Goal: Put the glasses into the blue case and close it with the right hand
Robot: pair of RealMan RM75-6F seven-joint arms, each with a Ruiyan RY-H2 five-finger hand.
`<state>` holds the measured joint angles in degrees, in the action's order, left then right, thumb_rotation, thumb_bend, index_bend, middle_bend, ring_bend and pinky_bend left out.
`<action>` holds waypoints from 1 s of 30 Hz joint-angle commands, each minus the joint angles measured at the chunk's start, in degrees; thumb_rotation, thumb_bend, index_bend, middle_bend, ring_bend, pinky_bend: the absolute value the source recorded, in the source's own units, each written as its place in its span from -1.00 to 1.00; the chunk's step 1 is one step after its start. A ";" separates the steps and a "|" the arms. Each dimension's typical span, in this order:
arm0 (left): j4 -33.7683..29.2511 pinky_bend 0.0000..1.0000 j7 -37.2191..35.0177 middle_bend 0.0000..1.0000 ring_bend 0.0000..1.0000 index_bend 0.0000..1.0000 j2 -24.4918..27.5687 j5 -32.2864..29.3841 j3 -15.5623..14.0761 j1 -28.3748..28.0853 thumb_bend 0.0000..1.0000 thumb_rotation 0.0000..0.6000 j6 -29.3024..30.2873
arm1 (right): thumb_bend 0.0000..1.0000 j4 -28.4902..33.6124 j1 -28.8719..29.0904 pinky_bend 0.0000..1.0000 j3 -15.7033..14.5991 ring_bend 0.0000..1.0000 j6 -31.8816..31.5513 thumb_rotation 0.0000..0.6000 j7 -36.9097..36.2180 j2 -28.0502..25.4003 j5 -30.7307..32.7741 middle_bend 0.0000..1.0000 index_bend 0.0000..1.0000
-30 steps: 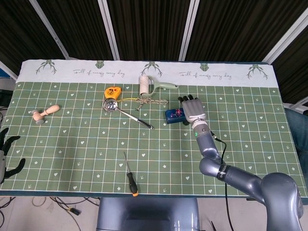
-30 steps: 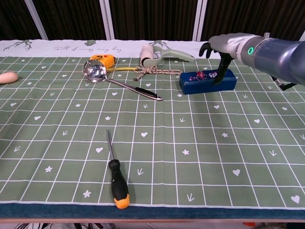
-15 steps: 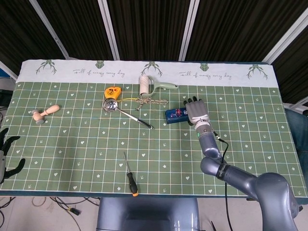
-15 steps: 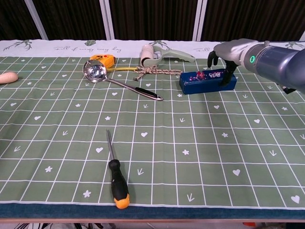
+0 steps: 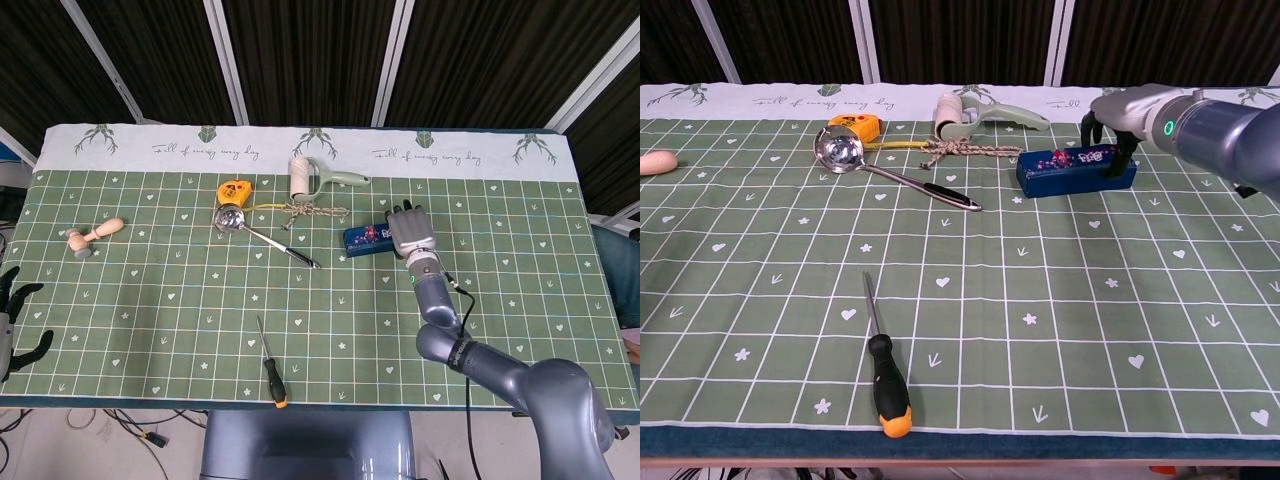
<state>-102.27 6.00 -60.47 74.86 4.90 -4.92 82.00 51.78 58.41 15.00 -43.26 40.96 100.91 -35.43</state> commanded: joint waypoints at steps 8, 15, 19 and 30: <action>-0.33 -1.00 -0.71 -1.00 -1.00 -0.58 0.23 0.11 -0.12 0.01 -0.38 1.00 -0.26 | -0.02 -0.32 0.12 -0.41 -0.02 -0.70 0.09 1.00 0.13 0.34 0.29 -0.41 -0.19; -0.44 -1.00 -0.83 -1.00 -1.00 -0.58 0.42 -0.11 -0.03 0.01 -0.38 1.00 -0.30 | -0.01 -0.30 0.11 -0.41 -0.07 -0.69 0.01 1.00 0.38 0.33 0.50 -0.36 -0.12; -0.43 -1.00 -0.78 -1.00 -1.00 -0.58 0.40 -0.07 -0.02 0.01 -0.38 1.00 -0.24 | -0.01 -0.02 0.04 -0.41 0.06 -0.69 -0.32 1.00 0.22 0.21 0.47 -0.33 -0.10; -0.43 -1.00 -0.69 -1.00 -1.00 -0.58 0.37 0.08 -0.08 0.03 -0.38 1.00 -0.12 | 0.01 1.42 -0.14 -0.41 -0.08 -0.67 -1.09 1.00 0.89 -0.62 0.59 -0.29 -0.04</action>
<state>-102.70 5.31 -60.10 74.93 4.83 -4.89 81.87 53.10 58.30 14.97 -44.28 41.76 100.38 -34.88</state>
